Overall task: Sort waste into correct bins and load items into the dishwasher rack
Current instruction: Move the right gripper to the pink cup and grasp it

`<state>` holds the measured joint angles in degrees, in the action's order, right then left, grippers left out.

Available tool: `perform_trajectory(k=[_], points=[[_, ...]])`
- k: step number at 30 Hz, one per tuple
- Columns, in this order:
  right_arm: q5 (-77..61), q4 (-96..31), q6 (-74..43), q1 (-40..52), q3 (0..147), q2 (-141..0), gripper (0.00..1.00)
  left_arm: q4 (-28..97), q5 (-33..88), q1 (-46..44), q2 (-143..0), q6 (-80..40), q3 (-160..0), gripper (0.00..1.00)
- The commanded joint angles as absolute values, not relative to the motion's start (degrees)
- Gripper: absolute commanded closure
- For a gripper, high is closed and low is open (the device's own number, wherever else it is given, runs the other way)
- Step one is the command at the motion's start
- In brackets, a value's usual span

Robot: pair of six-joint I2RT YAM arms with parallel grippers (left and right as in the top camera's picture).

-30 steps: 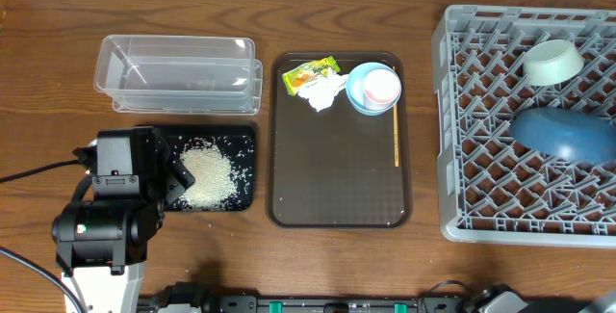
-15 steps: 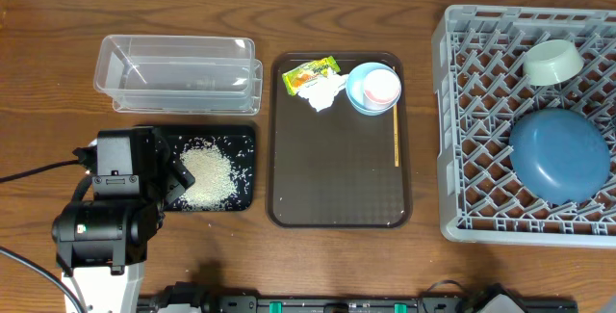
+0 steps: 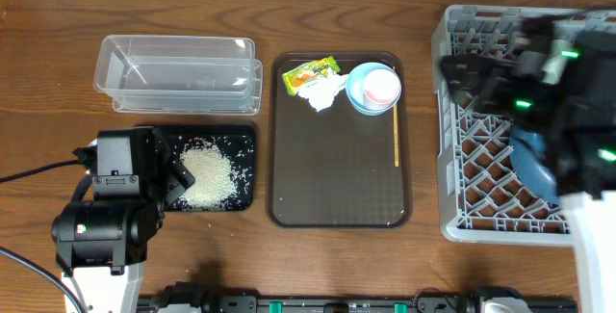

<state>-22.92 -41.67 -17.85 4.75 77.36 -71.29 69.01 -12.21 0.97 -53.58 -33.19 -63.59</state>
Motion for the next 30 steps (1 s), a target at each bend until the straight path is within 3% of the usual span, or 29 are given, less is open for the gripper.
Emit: perform_trajectory(k=[1,7,16,30], points=[[-12.1,-39.3,-16.4,12.1,76.1,-78.2,0.37,69.2,-12.9,1.2,-53.6,-33.1,-64.4,0.07],[-4.8,-37.5,-15.0,19.4,80.7,-93.9,0.44,69.2,-12.9,1.2,-53.6,-33.1,-64.4,0.07],[0.4,-51.3,-12.8,23.5,101.9,-114.0,0.44,69.2,-12.9,1.2,-53.6,-33.1,-64.4,0.07],[8.7,-52.4,-17.8,26.1,104.1,-121.1,0.56,69.2,-12.9,1.2,-53.6,-33.1,-64.4,0.07]])
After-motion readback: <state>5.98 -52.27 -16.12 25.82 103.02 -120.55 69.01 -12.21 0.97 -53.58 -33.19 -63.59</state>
